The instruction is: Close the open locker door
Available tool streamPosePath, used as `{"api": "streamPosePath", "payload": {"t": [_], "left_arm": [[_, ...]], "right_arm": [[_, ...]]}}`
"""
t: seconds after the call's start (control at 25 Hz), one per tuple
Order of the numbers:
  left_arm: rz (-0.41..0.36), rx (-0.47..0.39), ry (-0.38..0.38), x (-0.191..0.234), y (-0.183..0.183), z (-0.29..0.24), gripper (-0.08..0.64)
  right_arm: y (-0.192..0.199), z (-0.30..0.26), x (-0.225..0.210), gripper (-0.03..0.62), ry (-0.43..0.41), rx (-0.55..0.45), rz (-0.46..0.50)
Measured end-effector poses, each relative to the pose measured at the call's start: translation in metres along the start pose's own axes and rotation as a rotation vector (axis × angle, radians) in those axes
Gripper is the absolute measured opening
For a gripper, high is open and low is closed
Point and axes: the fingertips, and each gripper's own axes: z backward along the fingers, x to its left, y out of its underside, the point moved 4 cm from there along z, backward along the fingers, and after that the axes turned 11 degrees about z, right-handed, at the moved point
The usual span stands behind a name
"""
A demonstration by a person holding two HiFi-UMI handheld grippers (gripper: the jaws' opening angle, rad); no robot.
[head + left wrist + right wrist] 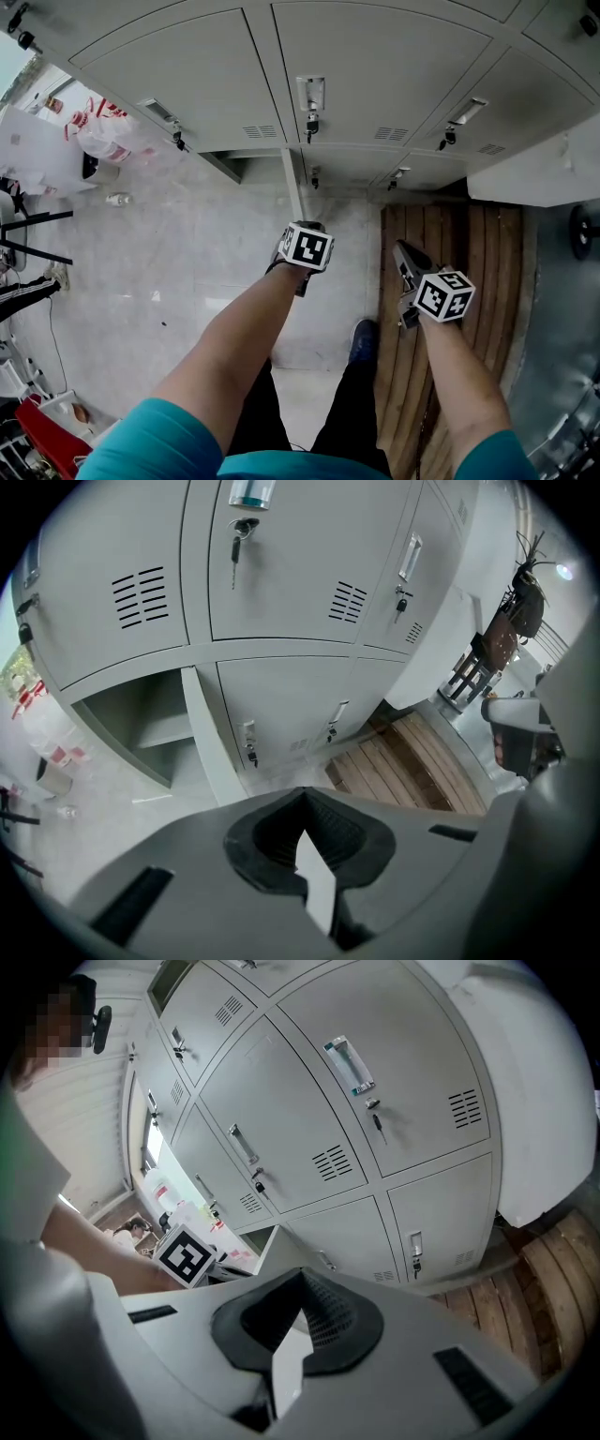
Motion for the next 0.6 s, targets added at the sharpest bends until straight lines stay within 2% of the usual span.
{"api": "streamPosePath", "payload": {"t": [0.6], "left_arm": [[0.009, -0.033, -0.039, 0.061, 0.012, 0.022, 0.0]], "right_arm": [[0.007, -0.03, 0.028, -0.009, -0.015, 0.006, 0.001]]}}
